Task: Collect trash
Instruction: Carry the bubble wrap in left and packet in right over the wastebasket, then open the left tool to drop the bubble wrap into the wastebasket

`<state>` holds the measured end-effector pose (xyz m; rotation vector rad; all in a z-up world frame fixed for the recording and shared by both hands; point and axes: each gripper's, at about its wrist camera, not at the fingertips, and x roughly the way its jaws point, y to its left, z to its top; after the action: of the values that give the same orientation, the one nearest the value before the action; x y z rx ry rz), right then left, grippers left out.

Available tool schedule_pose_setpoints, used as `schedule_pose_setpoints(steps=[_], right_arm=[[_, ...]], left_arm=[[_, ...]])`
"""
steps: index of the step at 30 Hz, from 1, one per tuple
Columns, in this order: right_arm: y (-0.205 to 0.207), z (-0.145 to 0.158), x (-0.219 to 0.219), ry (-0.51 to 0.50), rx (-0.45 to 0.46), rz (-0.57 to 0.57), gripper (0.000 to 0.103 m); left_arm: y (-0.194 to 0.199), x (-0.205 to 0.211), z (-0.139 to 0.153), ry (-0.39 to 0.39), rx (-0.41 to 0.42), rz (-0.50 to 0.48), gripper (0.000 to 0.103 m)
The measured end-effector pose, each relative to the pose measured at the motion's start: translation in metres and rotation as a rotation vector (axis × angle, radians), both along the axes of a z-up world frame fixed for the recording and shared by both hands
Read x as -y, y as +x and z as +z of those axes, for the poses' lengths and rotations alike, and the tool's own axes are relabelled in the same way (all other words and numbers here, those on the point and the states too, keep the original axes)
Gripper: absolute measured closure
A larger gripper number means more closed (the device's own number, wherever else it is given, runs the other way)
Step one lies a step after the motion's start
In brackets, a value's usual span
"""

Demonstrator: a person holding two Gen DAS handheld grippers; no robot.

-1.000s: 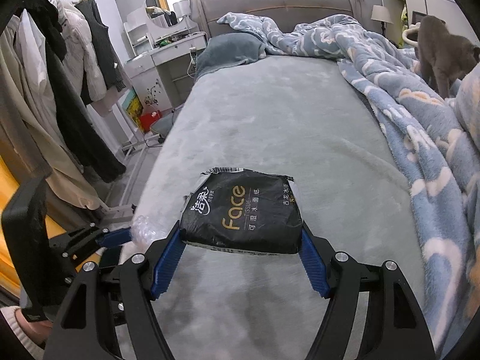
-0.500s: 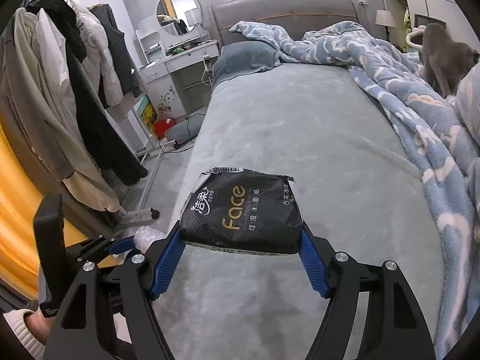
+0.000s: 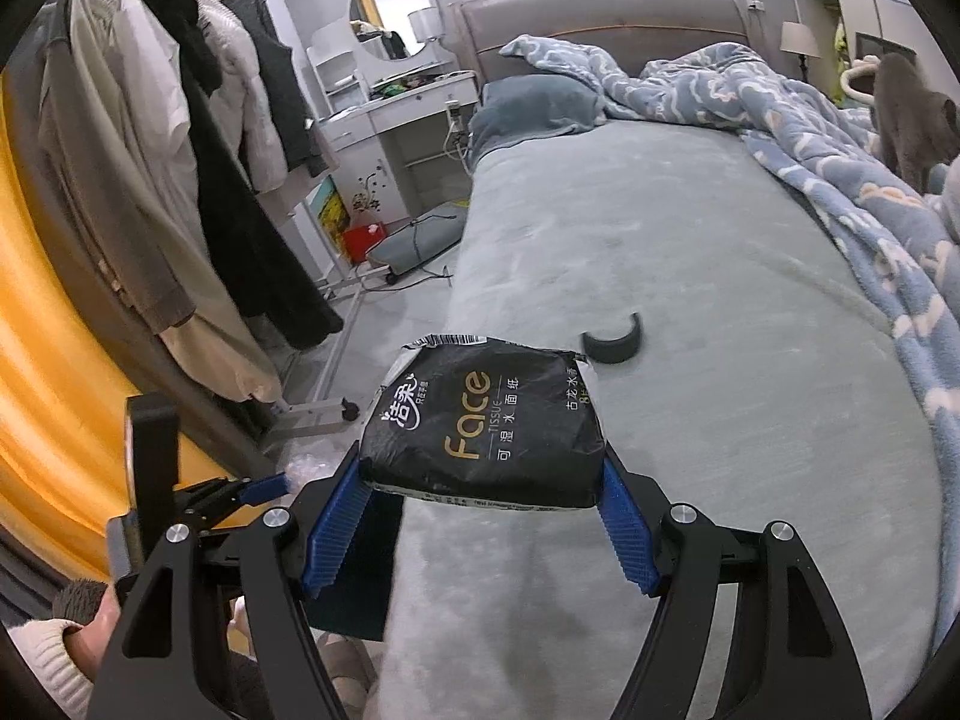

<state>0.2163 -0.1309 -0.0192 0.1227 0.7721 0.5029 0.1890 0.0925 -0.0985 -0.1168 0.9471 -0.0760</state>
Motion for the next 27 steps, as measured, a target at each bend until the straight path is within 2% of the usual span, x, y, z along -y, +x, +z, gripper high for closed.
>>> schedule_pose_setpoints(steps=[8, 21, 23, 27], right_arm=[[-0.005, -0.008, -0.037, -0.011, -0.013, 0.055, 0.030], [-0.003, -0.029, -0.087, -0.044, -0.053, 0.131, 0.030], [-0.002, -0.033, -0.094, -0.054, -0.060, 0.140, 0.030], [0.000, -0.042, -0.108, -0.075, -0.082, 0.159, 0.030]], left_arm=[[-0.002, -0.027, -0.028, -0.017, -0.106, 0.063, 0.042], [-0.013, -0.062, -0.079, -0.053, -0.342, 0.136, 0.042], [-0.017, -0.066, -0.084, -0.050, -0.366, 0.139, 0.040], [-0.022, -0.074, -0.086, -0.061, -0.386, 0.140, 0.032]])
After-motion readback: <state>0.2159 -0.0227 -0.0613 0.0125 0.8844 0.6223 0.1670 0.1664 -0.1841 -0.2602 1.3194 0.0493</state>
